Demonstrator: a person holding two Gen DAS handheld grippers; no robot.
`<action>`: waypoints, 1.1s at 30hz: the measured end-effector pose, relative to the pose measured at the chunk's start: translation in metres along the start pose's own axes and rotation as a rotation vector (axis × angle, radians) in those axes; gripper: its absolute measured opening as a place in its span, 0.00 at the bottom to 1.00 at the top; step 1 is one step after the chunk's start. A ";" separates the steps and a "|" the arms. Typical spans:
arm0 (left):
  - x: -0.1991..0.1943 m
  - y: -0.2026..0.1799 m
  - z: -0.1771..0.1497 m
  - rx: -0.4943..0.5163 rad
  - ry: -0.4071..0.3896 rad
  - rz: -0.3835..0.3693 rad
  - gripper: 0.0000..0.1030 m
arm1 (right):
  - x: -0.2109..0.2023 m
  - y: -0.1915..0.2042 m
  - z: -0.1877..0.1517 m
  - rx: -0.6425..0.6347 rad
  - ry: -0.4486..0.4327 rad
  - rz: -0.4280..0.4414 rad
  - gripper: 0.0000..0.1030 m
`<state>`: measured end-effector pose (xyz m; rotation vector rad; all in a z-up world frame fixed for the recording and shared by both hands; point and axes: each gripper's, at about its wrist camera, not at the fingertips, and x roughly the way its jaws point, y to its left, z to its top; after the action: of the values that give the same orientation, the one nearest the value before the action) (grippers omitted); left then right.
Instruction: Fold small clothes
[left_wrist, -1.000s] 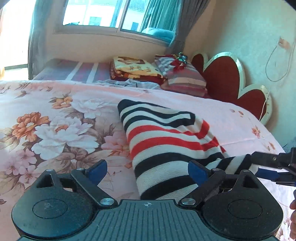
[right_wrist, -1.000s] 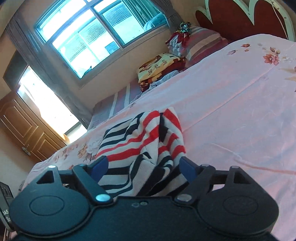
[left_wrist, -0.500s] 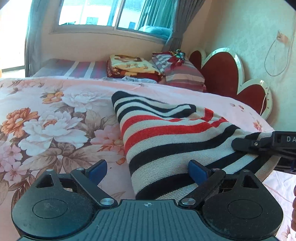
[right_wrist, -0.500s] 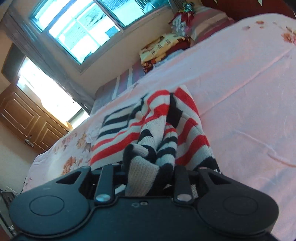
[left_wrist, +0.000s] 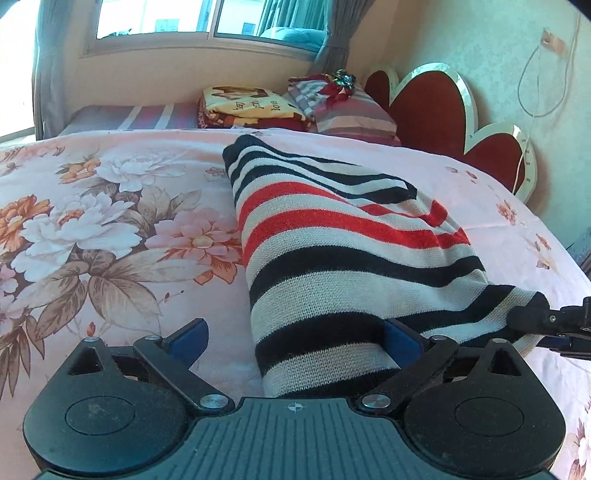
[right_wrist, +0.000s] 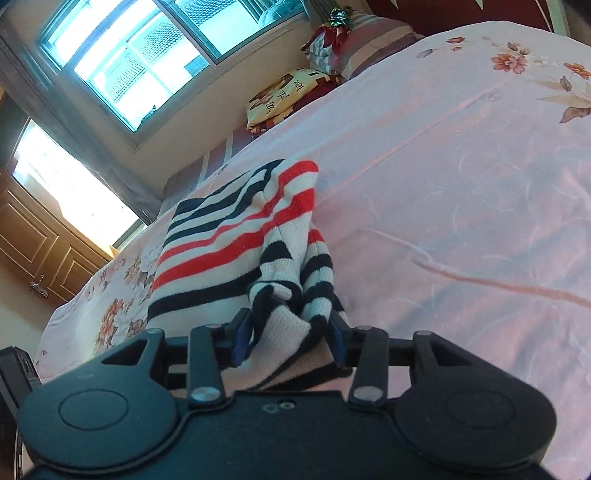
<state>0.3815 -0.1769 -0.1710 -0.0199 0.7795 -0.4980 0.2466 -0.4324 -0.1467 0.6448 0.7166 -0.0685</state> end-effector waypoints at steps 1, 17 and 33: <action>0.000 0.000 -0.003 0.013 0.001 0.005 0.96 | -0.003 -0.005 -0.003 0.001 -0.013 -0.010 0.29; -0.002 0.004 0.059 -0.067 -0.064 0.017 0.98 | 0.008 0.030 0.044 -0.156 -0.117 -0.091 0.35; 0.106 0.029 0.082 -0.180 0.040 0.104 1.00 | 0.151 0.036 0.081 -0.272 -0.103 -0.223 0.49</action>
<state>0.5127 -0.2104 -0.1889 -0.1360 0.8587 -0.3289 0.4193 -0.4259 -0.1769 0.2974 0.6810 -0.2052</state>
